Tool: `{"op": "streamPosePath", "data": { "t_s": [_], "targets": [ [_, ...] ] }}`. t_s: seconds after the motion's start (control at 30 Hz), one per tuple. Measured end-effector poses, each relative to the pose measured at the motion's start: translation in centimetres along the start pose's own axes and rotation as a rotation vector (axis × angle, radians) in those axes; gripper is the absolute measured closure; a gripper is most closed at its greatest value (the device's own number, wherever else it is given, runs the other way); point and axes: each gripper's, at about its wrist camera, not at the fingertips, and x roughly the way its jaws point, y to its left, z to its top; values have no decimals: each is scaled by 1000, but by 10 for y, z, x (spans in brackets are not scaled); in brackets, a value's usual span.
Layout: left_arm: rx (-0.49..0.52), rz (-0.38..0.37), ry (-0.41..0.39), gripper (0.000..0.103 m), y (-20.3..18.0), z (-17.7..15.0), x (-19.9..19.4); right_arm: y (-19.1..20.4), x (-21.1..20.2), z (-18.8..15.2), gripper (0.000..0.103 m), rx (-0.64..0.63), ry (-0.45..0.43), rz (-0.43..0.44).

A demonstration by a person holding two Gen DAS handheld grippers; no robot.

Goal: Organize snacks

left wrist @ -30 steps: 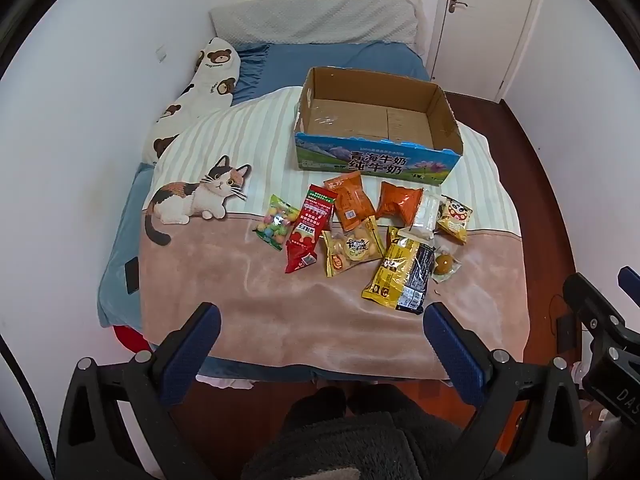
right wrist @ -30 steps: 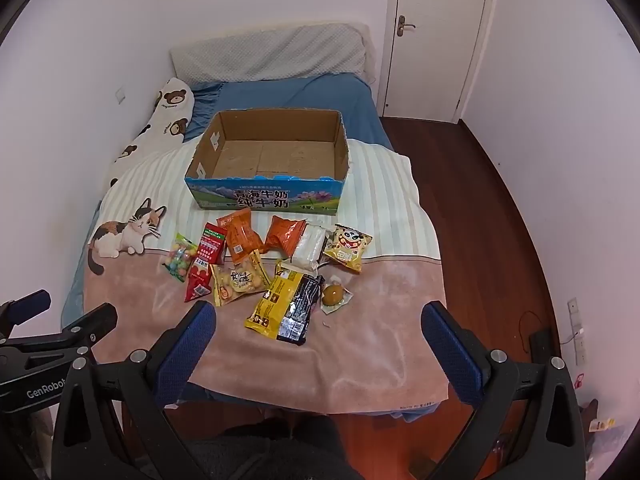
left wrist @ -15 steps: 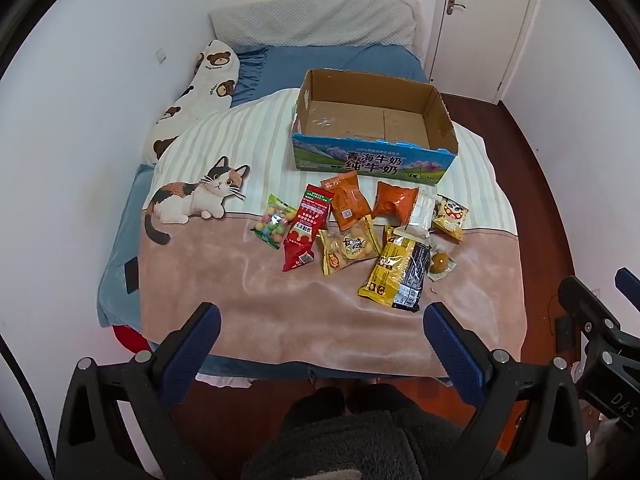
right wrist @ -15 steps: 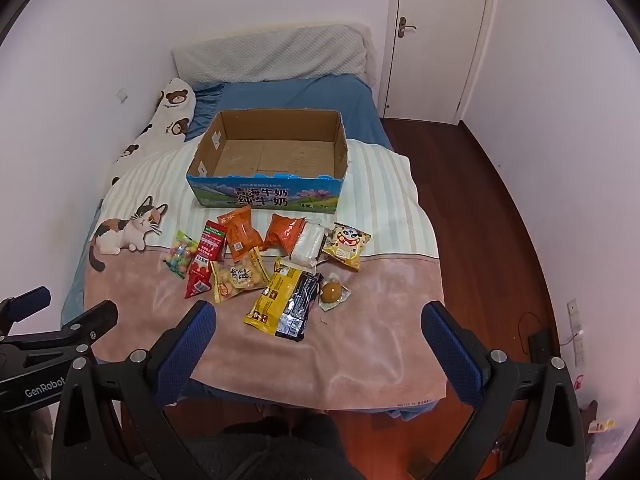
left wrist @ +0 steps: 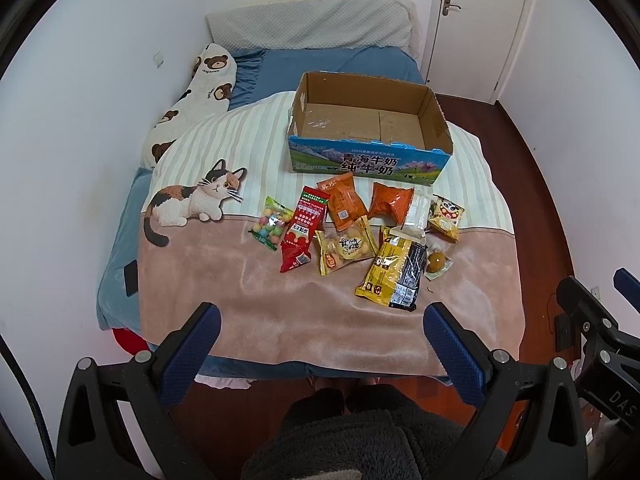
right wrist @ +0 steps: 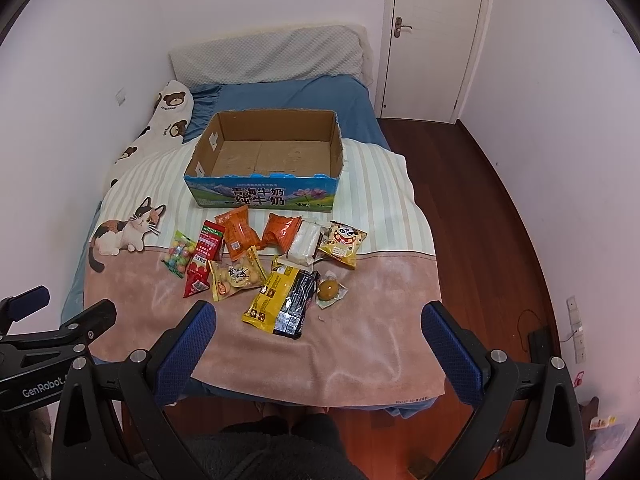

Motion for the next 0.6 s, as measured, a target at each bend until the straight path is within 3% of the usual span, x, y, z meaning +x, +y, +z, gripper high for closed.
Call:
{"op": "streamPosePath", "data": {
  "t_s": [0.6],
  "targets": [
    [-3,-1,-16,0,5,-3,-1,-2,2,-2,0,14,6,5]
  ]
}}
